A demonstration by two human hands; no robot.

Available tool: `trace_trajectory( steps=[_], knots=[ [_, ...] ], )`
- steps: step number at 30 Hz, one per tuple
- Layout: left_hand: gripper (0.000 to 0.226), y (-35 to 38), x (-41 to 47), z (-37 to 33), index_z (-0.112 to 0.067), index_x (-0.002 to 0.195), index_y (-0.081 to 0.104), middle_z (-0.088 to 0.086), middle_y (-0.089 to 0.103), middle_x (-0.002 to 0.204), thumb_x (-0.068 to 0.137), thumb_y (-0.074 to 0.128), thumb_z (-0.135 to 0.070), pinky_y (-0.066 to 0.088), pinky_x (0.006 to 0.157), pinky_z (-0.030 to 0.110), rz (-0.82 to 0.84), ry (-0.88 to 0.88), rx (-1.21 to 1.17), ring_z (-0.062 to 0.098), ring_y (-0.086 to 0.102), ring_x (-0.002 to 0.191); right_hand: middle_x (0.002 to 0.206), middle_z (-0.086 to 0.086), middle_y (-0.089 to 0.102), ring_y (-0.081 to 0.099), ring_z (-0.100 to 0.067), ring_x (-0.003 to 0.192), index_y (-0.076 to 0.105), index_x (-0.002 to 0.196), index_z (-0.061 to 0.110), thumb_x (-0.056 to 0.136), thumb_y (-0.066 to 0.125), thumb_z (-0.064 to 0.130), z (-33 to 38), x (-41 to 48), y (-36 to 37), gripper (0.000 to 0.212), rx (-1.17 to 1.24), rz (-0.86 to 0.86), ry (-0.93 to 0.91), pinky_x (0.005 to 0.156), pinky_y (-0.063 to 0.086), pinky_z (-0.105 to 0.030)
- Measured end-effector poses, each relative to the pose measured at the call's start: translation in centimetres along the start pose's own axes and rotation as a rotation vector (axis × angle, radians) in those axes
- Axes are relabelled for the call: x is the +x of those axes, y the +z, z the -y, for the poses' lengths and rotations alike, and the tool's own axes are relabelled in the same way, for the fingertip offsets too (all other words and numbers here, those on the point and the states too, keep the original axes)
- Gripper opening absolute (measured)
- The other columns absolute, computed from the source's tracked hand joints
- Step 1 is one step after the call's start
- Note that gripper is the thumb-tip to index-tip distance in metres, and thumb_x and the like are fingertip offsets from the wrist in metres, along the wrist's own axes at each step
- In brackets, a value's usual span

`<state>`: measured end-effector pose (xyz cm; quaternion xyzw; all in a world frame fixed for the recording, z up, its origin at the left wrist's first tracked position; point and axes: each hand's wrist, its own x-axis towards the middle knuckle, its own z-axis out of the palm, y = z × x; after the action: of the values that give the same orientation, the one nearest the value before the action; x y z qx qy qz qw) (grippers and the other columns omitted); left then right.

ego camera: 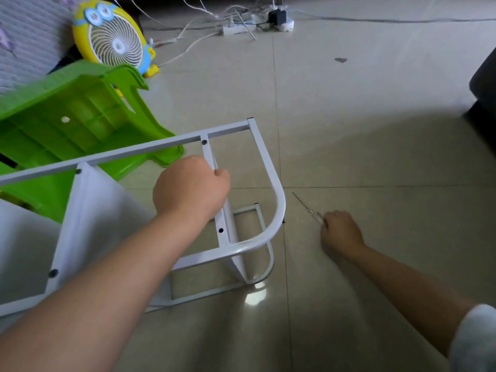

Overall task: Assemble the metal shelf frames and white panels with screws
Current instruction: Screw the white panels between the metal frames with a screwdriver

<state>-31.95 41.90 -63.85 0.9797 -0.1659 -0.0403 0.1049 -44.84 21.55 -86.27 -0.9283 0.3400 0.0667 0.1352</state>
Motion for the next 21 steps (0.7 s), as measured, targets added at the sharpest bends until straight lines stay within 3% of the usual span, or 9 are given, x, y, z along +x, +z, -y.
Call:
trace_trajectory(
  steps=[3, 6, 9, 14, 21],
  knots=[
    [0.040, 0.0, 0.2, 0.1, -0.010, 0.054, 0.032, 0.006, 0.033, 0.059, 0.090, 0.040, -0.024, 0.021, 0.047, 0.027, 0.051, -0.003, 0.034, 0.029, 0.037, 0.065, 0.098, -0.016, 0.061, 0.054, -0.030, 0.093, 0.059, 0.090, 0.002, 0.090, 0.044, 0.012, 3.0, 1.9, 0.4, 0.018, 0.082, 0.088, -0.162, 0.068, 0.039, -0.030],
    [0.041, 0.2, 0.2, 0.3, -0.009, 0.053, 0.033, 0.006, 0.034, 0.057, 0.090, 0.040, -0.025, 0.020, 0.046, 0.028, 0.060, -0.012, 0.034, 0.029, 0.037, 0.065, 0.102, -0.016, 0.057, 0.054, -0.030, 0.094, 0.061, 0.097, 0.002, 0.092, 0.041, 0.012, 5.6, 2.9, 0.8, 0.022, 0.103, 0.185, -0.250, 0.073, 0.039, -0.031],
    [0.044, 0.3, 0.2, 0.4, -0.009, 0.050, 0.032, 0.007, 0.033, 0.055, 0.090, 0.041, -0.025, 0.017, 0.045, 0.028, 0.033, -0.009, 0.012, 0.030, 0.036, 0.063, 0.096, -0.018, 0.051, 0.053, -0.030, 0.088, 0.059, 0.080, 0.003, 0.092, 0.042, 0.011, 6.8, 3.4, 1.7, 0.022, 0.115, 0.233, -0.236, 0.070, 0.036, -0.031],
    [0.044, 0.4, 0.2, 0.3, -0.008, 0.050, 0.030, 0.008, 0.031, 0.054, 0.089, 0.042, -0.023, 0.015, 0.044, 0.029, 0.017, -0.003, -0.010, 0.030, 0.033, 0.062, 0.112, -0.018, 0.053, 0.053, -0.031, 0.104, 0.060, 0.108, -0.003, 0.092, 0.042, 0.009, 6.8, 2.9, 3.2, 0.027, 0.125, 0.225, -0.239, 0.085, 0.042, -0.032],
    [0.046, 0.7, 0.2, 0.5, -0.008, 0.048, 0.028, 0.008, 0.029, 0.053, 0.089, 0.043, -0.023, 0.014, 0.044, 0.030, -0.004, -0.004, -0.051, 0.030, 0.033, 0.064, 0.117, -0.015, 0.051, 0.052, -0.030, 0.109, 0.055, 0.112, 0.003, 0.089, 0.038, 0.001, 6.5, 1.7, 2.2, 0.029, -0.070, 0.198, -0.225, 0.086, 0.044, -0.033]
  ],
)
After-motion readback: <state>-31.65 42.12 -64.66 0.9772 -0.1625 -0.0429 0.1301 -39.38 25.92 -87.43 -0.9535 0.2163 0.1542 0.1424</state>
